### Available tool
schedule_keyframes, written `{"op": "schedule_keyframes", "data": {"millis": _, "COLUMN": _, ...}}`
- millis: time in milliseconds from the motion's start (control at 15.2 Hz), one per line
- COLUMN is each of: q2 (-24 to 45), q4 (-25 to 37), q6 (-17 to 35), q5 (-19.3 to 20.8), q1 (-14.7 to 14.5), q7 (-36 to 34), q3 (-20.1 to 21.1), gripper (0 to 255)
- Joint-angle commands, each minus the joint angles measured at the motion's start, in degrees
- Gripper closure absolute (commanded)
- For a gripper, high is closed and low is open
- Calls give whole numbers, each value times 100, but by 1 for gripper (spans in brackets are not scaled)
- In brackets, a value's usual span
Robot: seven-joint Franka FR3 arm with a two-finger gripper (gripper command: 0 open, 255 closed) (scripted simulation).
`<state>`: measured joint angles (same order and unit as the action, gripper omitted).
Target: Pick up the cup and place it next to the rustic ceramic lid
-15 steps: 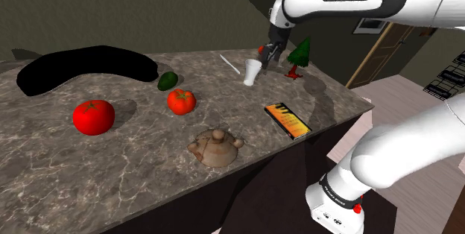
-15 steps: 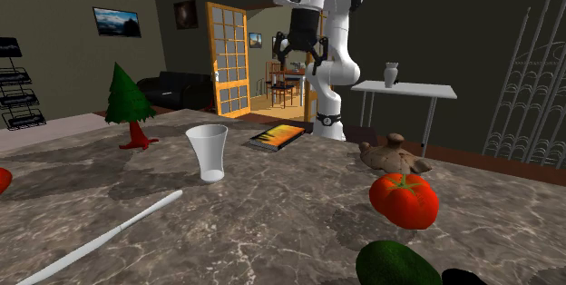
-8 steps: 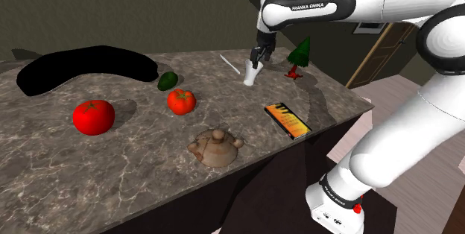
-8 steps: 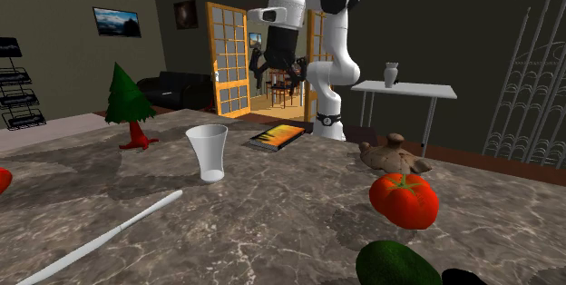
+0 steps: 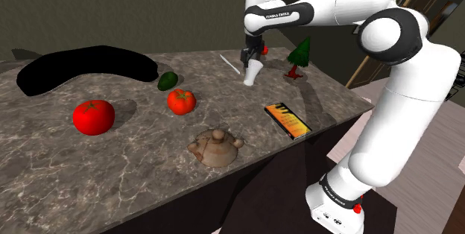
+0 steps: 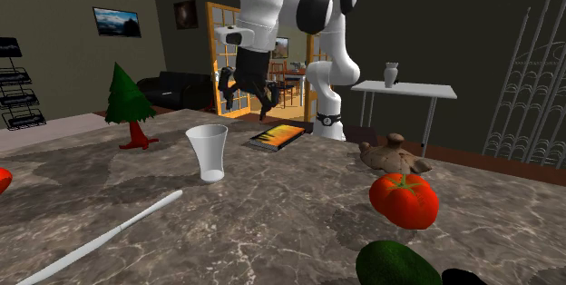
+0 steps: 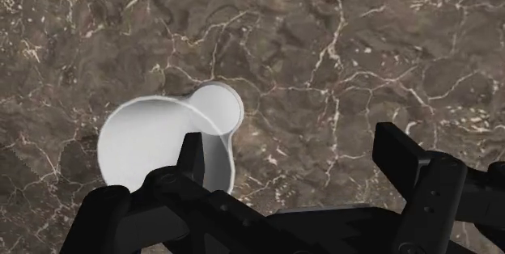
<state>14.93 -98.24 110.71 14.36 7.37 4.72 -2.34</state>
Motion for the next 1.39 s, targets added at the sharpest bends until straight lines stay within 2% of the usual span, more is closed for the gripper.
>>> {"op": "schedule_keyframes", "data": {"millis": 0, "q2": 423, "q4": 423, "q6": -15, "q5": 71, "q1": 40, "q7": 16, "q3": -55, "gripper": 0}}
{"op": "schedule_keyframes", "data": {"millis": 198, "q2": 1101, "q4": 1176, "q6": -117, "q5": 143, "q1": 86, "q7": 47, "q3": -127, "gripper": 0}}
{"op": "schedule_keyframes", "data": {"millis": 726, "q2": 1244, "q4": 825, "q6": 389, "q5": 179, "q1": 166, "q7": 13, "q3": -164, "gripper": 0}}
{"op": "schedule_keyframes", "data": {"millis": 1254, "q2": 1244, "q4": 825, "q6": 388, "q5": 179, "q1": 166, "q7": 13, "q3": -164, "gripper": 0}}
{"op": "schedule_keyframes", "data": {"millis": 1320, "q2": 1244, "q4": 825, "q6": 388, "q5": 179, "q1": 166, "q7": 13, "q3": -164, "gripper": 255}}
